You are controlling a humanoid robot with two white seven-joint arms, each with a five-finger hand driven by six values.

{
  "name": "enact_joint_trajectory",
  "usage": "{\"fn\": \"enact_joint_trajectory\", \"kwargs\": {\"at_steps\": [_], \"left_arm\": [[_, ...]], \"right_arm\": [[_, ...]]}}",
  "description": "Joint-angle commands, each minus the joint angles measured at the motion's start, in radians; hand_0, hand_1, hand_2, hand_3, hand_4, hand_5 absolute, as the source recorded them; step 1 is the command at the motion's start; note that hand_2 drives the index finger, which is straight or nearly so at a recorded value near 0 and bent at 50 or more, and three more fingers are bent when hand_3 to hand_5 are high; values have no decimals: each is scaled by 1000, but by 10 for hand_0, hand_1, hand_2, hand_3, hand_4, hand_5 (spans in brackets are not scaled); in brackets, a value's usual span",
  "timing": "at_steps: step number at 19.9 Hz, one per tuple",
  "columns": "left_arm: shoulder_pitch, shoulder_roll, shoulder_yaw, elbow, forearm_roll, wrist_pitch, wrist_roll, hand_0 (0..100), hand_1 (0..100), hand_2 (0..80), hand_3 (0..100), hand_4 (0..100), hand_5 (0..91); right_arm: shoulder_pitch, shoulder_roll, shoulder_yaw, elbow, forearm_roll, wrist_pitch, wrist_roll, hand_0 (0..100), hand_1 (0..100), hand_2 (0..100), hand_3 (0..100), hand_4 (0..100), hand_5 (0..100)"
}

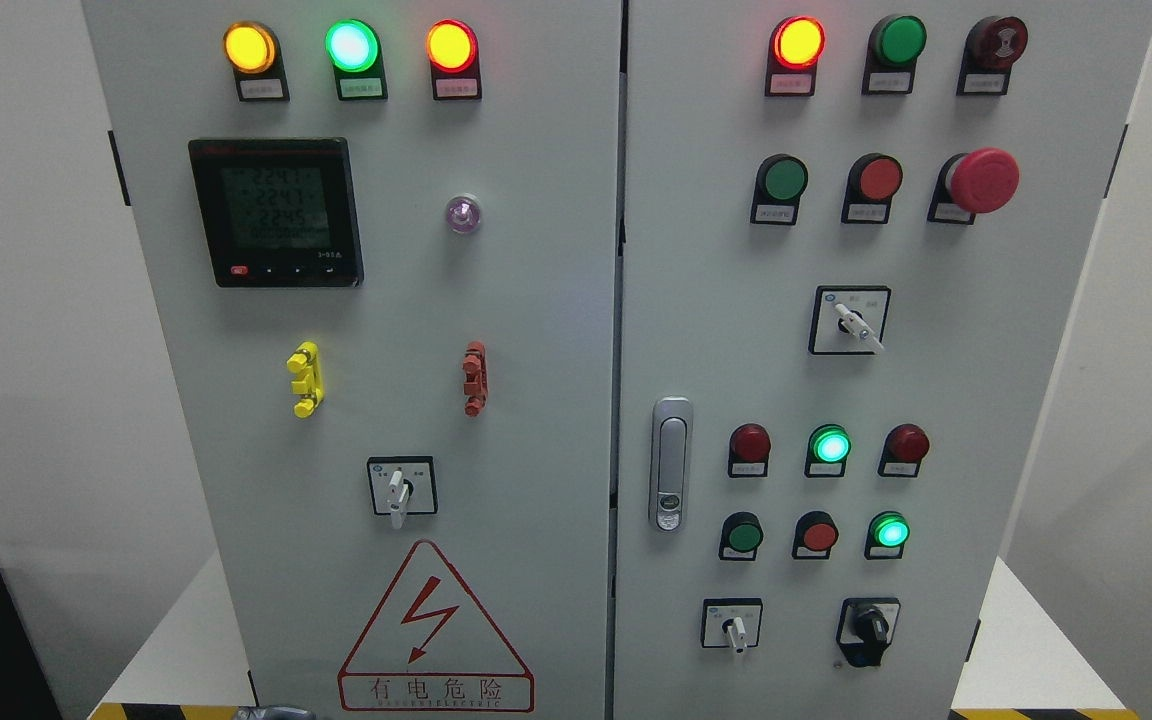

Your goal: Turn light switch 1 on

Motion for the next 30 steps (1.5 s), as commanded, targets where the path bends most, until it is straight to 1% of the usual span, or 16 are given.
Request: {"fn": "enact_joint_trajectory", "kwargs": {"at_steps": [1, 2, 4, 6, 8, 16, 17, 19, 22, 24, 25, 28, 30], "left_arm": [[-96, -58, -65, -45, -18, 93, 8, 36, 555, 539, 1000, 1000, 888], [-107, -60, -67, -45, -22, 97, 9, 38, 560, 541, 1000, 1000, 888], [-133, -61, -67, -45, -62, 106, 9, 40, 565, 540, 1000, 999, 889], [-166, -68, -65, -45, -93, 145, 11, 42, 570, 539, 1000, 997, 889], [-191, -71, -65, -43, -93, 171, 12, 45, 577, 541, 1000, 1000, 889], [-233, -75, -65, -40, -94, 188, 14, 53, 592, 548, 1000, 1000, 891], [-236, -75, -65, -40, -96, 202, 21, 54, 592, 548, 1000, 1000, 891], [-249, -77, -65, -40, -96, 225, 61, 55, 594, 548, 1000, 1000, 891], [-257, -77, -70, -40, -96, 234, 69, 57, 603, 550, 1000, 1000, 890], [-262, -80, -84, -40, -98, 260, 71, 56, 612, 549, 1000, 1000, 890], [-263, -83, -85, -40, -96, 268, 80, 53, 619, 548, 1000, 1000, 890], [-265, -83, -107, -40, -96, 274, 130, 51, 635, 537, 1000, 1000, 890], [-266, -85, -116, -40, -96, 275, 138, 52, 642, 529, 1000, 1000, 890]], "right_arm": [[0, 0, 1, 0, 0, 0, 0, 0, 0, 0, 0, 0, 0], [0, 0, -1, 0, 0, 0, 0, 0, 0, 0, 0, 0, 0], [0, 0, -1, 0, 0, 0, 0, 0, 0, 0, 0, 0, 0], [0, 0, 1, 0, 0, 0, 0, 0, 0, 0, 0, 0, 0], [0, 0, -1, 0, 0, 0, 0, 0, 0, 0, 0, 0, 0], [0, 0, 1, 0, 0, 0, 0, 0, 0, 0, 0, 0, 0], [0, 0, -1, 0, 0, 0, 0, 0, 0, 0, 0, 0, 0], [0, 0, -1, 0, 0, 0, 0, 0, 0, 0, 0, 0, 0], [0, -1, 1, 0, 0, 0, 0, 0, 0, 0, 0, 0, 0], [0, 0, -1, 0, 0, 0, 0, 0, 0, 0, 0, 0, 0], [0, 0, 1, 0, 0, 0, 0, 0, 0, 0, 0, 0, 0], [0, -1, 1, 0, 0, 0, 0, 0, 0, 0, 0, 0, 0], [0, 0, -1, 0, 0, 0, 0, 0, 0, 0, 0, 0, 0]]}}
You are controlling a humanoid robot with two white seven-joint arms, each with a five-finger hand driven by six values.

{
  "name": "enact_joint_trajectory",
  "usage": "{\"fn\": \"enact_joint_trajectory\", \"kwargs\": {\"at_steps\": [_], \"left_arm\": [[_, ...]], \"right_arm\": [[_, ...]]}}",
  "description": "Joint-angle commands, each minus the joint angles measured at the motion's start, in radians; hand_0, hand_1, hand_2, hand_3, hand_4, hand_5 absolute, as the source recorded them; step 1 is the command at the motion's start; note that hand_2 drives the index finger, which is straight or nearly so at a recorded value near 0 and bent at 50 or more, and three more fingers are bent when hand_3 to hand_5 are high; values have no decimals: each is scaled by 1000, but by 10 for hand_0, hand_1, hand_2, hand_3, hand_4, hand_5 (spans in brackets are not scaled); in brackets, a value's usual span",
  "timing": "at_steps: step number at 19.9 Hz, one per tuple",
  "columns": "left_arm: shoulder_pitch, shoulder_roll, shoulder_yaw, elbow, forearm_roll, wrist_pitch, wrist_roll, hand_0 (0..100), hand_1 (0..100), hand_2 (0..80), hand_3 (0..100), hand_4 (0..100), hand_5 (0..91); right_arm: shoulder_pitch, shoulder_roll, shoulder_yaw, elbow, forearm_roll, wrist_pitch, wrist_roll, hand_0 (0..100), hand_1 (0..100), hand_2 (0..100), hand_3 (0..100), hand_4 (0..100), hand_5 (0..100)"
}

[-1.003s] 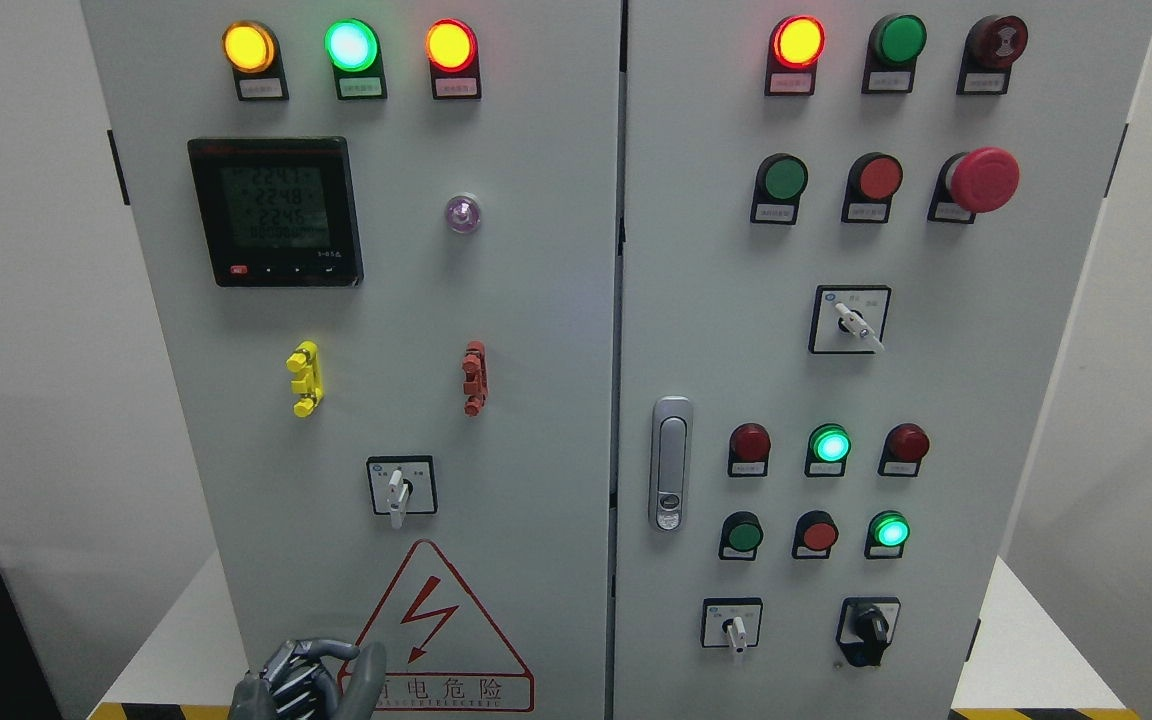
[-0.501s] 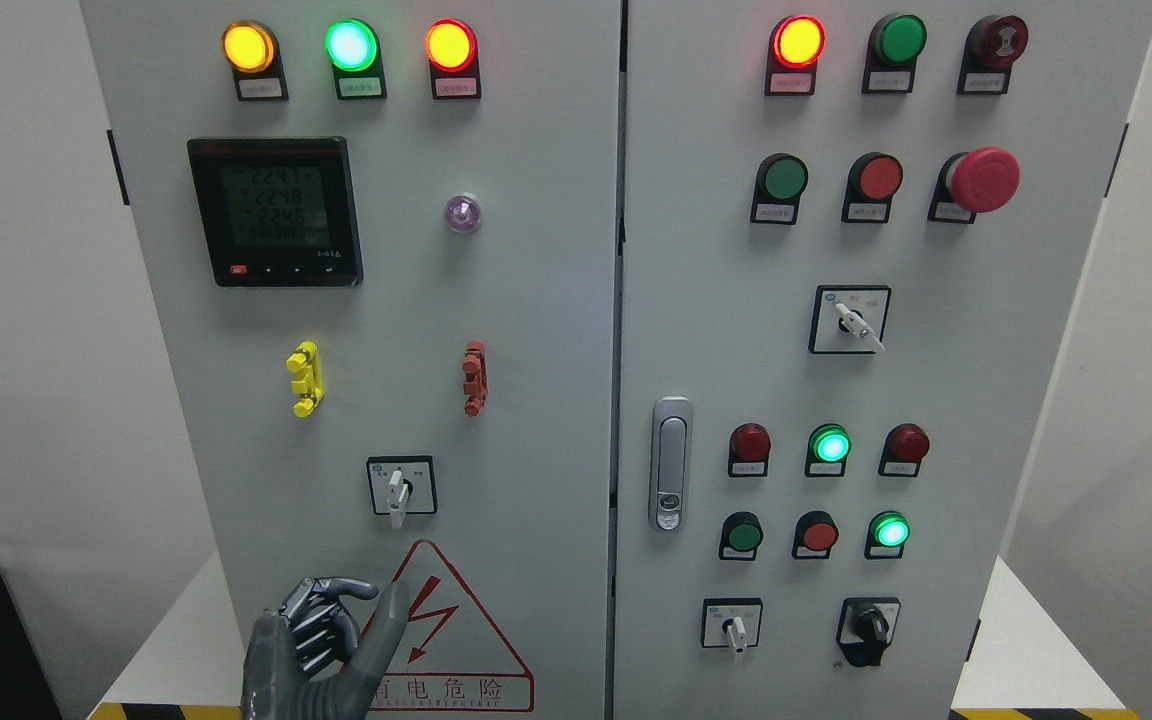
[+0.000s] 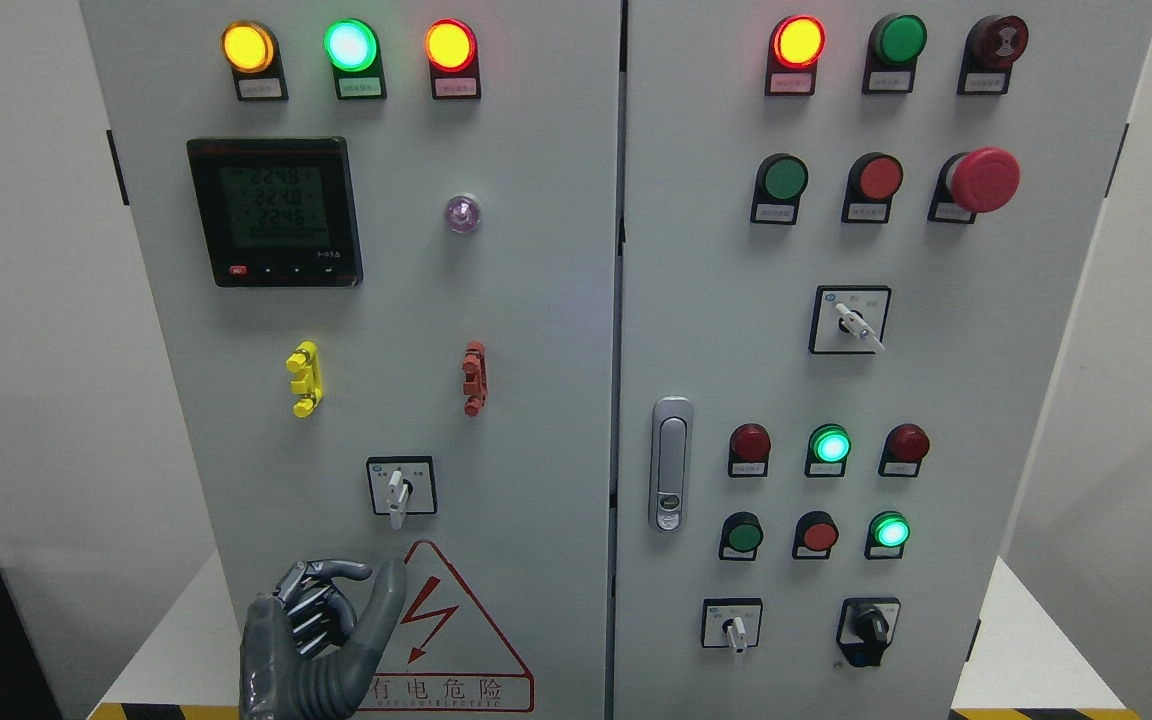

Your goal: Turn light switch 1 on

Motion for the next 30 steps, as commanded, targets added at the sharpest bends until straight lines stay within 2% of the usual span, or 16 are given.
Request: {"fn": "enact_joint_trajectory", "kwargs": {"at_steps": [1, 12, 30], "left_arm": [[-15, -11, -38, 0, -1, 7, 19, 53, 644, 525, 1000, 1000, 890], [-106, -23, -40, 3, -18, 102, 27, 74, 656, 518, 1000, 1000, 890], [-141, -28, -40, 3, -32, 191, 31, 97, 678, 529, 1000, 1000, 890]], "right_arm": [[0, 1, 1, 0, 0, 0, -3, 0, 0, 0, 0, 0, 0], [0, 1, -1, 0, 0, 0, -3, 0, 0, 0, 0, 0, 0], [0, 1, 1, 0, 0, 0, -4, 0, 0, 0, 0, 0, 0]]}}
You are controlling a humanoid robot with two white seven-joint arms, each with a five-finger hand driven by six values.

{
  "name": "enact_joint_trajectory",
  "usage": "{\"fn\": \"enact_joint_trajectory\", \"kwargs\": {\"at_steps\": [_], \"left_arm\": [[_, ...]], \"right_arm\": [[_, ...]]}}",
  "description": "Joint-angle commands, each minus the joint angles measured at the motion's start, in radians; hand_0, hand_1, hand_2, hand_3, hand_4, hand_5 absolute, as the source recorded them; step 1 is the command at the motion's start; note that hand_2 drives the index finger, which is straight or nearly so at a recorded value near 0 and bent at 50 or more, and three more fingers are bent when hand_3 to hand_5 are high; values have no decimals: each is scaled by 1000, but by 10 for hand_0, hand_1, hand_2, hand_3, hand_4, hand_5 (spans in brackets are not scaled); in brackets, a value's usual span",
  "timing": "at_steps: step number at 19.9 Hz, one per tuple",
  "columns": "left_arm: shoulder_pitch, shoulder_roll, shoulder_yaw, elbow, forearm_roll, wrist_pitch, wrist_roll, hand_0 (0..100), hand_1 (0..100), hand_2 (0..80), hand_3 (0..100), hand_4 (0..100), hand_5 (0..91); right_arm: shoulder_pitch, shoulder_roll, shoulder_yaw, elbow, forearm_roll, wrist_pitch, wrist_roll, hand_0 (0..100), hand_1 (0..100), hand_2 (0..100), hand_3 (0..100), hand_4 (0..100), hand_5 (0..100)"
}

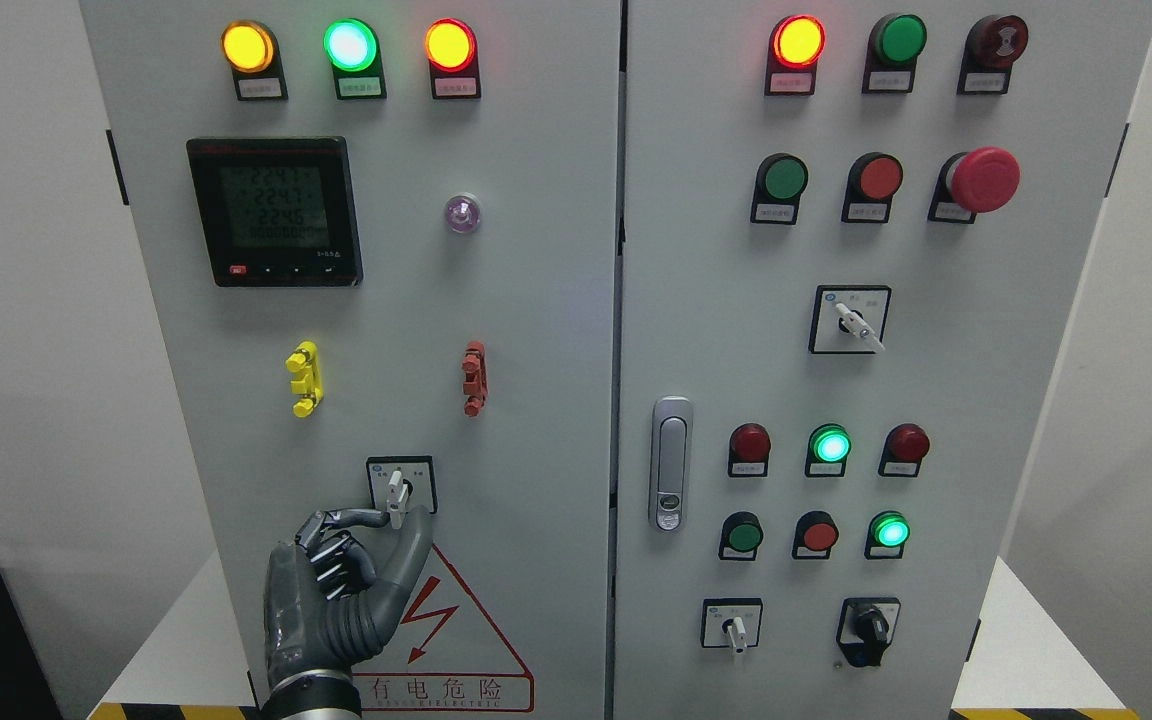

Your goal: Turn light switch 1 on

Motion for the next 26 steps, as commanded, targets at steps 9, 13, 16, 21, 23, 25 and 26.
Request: {"fn": "enact_joint_trajectory", "kwargs": {"at_steps": [9, 13, 16, 21, 23, 25, 26], "left_arm": [[-18, -5, -1, 0, 0, 37, -1, 113, 677, 531, 1000, 1000, 889], [-25, -7, -3, 2, 2, 40, -1, 132, 670, 531, 1000, 1000, 889], [-28, -7, -3, 2, 3, 51, -3, 145, 662, 531, 1000, 1000, 890], [-37, -8, -1, 2, 3, 54, -3, 163, 657, 533, 1000, 1000, 890], [-45, -8, -1, 2, 3, 66, -3, 169, 656, 535, 1000, 1000, 889], [-49, -8, -1, 2, 3, 79, -1, 169, 655, 537, 1000, 1000, 889], [-49, -8, -1, 2, 3, 79, -3, 171, 655, 538, 1000, 1000, 889]], "right_arm": [[0, 0, 0, 0, 0, 0, -1, 0, 0, 0, 0, 0, 0], [0, 0, -1, 0, 0, 0, 0, 0, 0, 0, 0, 0, 0], [0, 0, -1, 0, 0, 0, 0, 0, 0, 0, 0, 0, 0], [0, 0, -1, 0, 0, 0, 0, 0, 0, 0, 0, 0, 0], [0, 0, 0, 0, 0, 0, 0, 0, 0, 0, 0, 0, 0], [0, -1, -1, 0, 0, 0, 0, 0, 0, 0, 0, 0, 0], [0, 0, 0, 0, 0, 0, 0, 0, 0, 0, 0, 0, 0]]}}
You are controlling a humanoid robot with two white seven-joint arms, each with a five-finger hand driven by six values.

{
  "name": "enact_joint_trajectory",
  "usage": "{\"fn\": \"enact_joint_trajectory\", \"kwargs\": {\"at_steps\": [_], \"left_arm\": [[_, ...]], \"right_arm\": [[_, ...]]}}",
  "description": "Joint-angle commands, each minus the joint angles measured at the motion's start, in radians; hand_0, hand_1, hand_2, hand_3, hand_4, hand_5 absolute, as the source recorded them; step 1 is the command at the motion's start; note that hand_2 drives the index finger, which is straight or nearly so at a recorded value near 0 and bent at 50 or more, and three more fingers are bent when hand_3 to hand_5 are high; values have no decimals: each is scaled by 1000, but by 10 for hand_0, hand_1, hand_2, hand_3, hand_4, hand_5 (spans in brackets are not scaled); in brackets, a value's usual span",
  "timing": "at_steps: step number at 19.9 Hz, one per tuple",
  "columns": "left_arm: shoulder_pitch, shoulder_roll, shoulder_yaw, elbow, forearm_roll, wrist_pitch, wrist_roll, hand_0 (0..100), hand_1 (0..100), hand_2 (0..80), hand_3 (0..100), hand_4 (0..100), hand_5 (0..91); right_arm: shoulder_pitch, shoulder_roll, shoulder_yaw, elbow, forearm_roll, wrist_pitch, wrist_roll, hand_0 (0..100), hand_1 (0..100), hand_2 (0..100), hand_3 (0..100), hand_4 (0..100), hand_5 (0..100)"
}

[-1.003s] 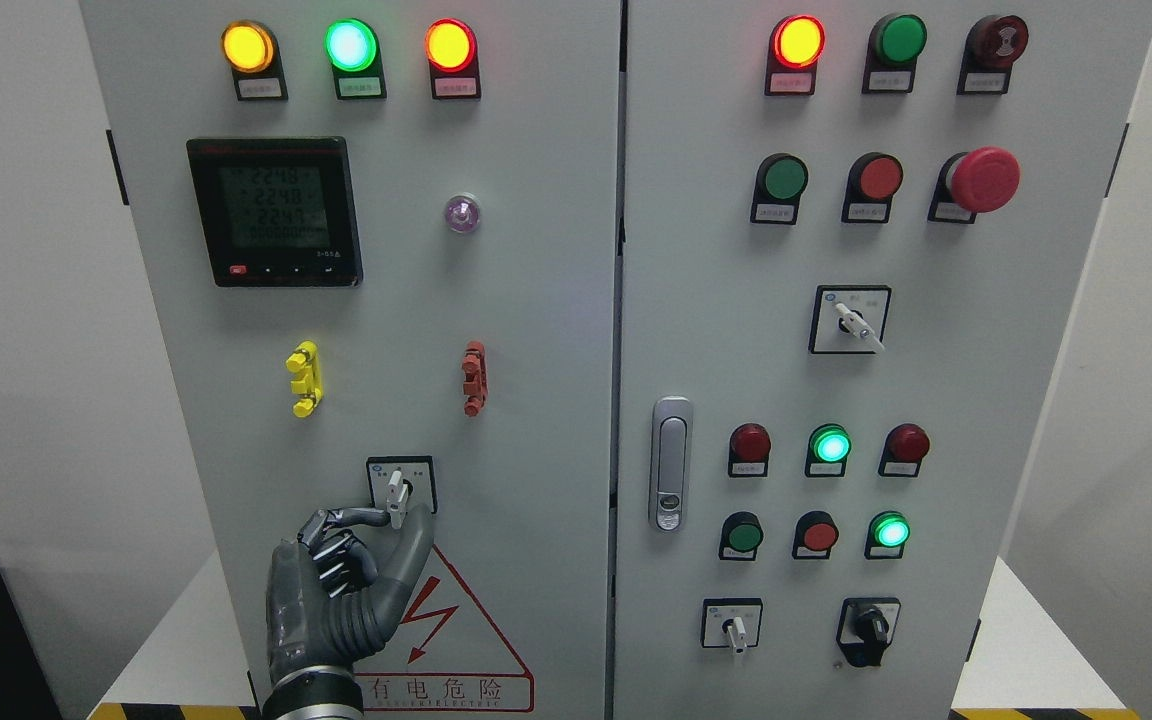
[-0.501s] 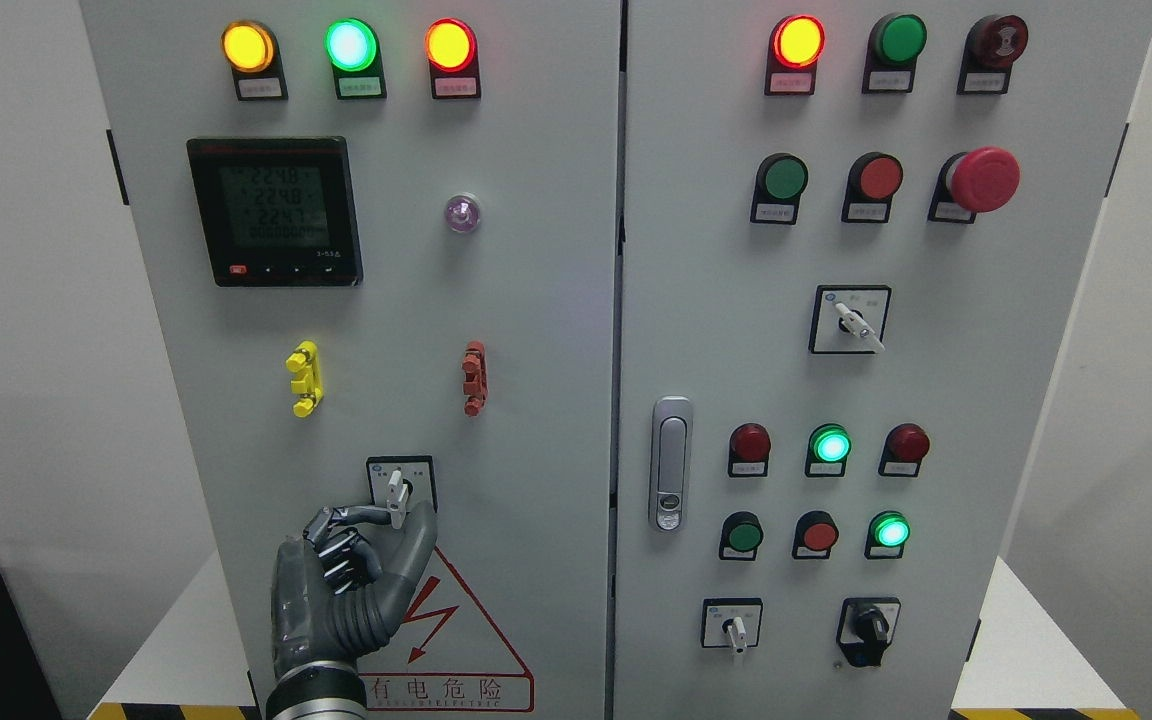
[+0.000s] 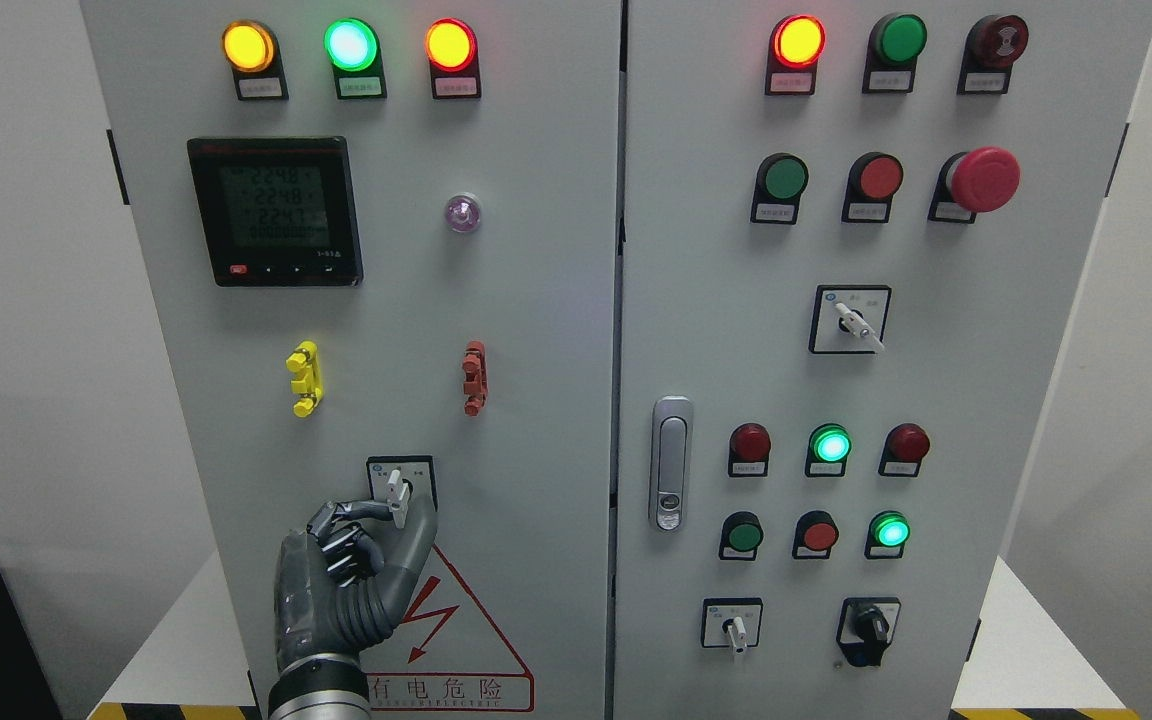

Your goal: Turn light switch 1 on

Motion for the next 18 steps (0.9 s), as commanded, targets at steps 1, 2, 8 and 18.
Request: {"fn": "enact_joint_trajectory", "kwargs": {"at_steps": [1, 2, 8, 18], "left_arm": [[-10, -2, 0, 1, 0, 9, -1, 175, 654, 540, 1000, 1000, 889], [-10, -2, 0, 1, 0, 9, 1, 178, 653, 541, 1000, 1000, 889], [-12, -2, 0, 1, 0, 9, 1, 192, 648, 556, 1000, 1000, 889], [5, 0, 0, 1, 0, 13, 1, 215, 643, 574, 1000, 1000, 888]], "right_arm": [[0, 0, 1, 0, 0, 0, 1, 0, 0, 0, 0, 0, 0], [0, 0, 1, 0, 0, 0, 1, 0, 0, 0, 0, 0, 0], [0, 0, -1, 0, 0, 0, 1, 0, 0, 0, 0, 0, 0], [0, 0, 1, 0, 0, 0, 1, 0, 0, 0, 0, 0, 0]]}}
